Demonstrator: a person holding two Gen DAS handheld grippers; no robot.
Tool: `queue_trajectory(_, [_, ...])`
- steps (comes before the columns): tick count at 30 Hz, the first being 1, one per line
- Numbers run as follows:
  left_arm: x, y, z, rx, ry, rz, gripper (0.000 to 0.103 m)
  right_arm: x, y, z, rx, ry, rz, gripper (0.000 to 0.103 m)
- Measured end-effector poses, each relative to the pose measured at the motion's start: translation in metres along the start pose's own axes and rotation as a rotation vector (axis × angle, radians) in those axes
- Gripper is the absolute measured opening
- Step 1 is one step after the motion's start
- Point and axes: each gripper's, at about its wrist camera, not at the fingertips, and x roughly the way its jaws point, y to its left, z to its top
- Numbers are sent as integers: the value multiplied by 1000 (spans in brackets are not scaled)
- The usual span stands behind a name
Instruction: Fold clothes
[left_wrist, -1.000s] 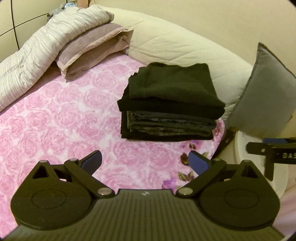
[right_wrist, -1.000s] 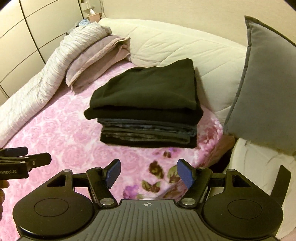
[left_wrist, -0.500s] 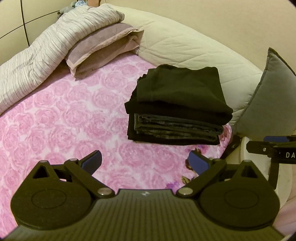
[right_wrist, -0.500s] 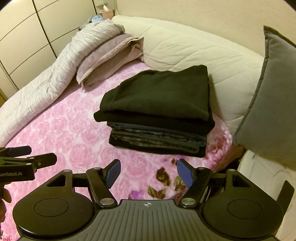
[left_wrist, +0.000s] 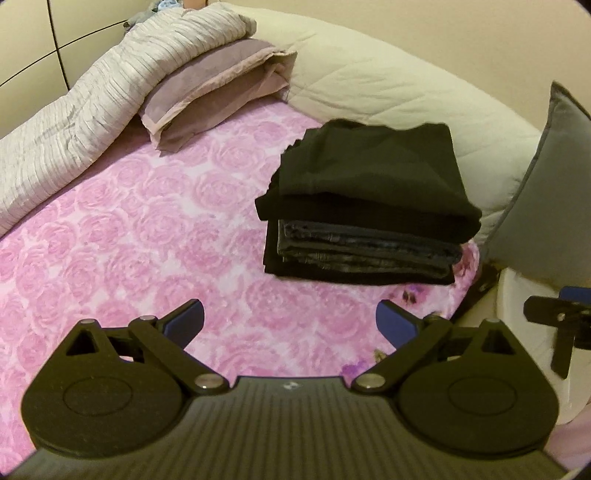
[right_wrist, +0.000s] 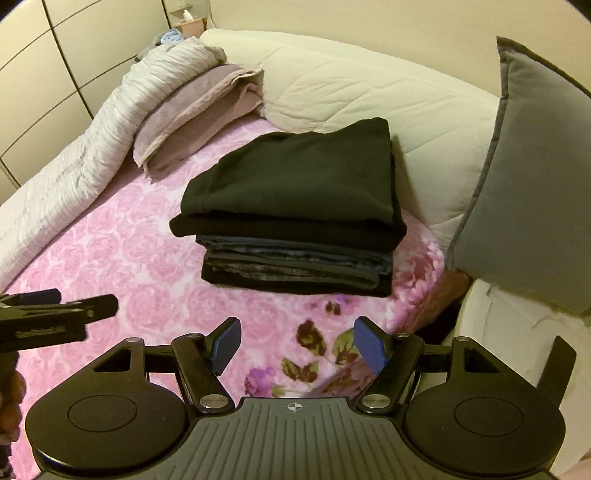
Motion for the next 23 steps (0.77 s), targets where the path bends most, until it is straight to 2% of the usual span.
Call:
queue_trajectory(3, [2, -3, -1, -10, 12, -31, 98, -1, -2, -2, 11, 2, 1, 71])
queue_trajectory(23, [2, -29, 8, 57, 2, 4, 100, 3, -11, 1, 9, 8, 35, 71])
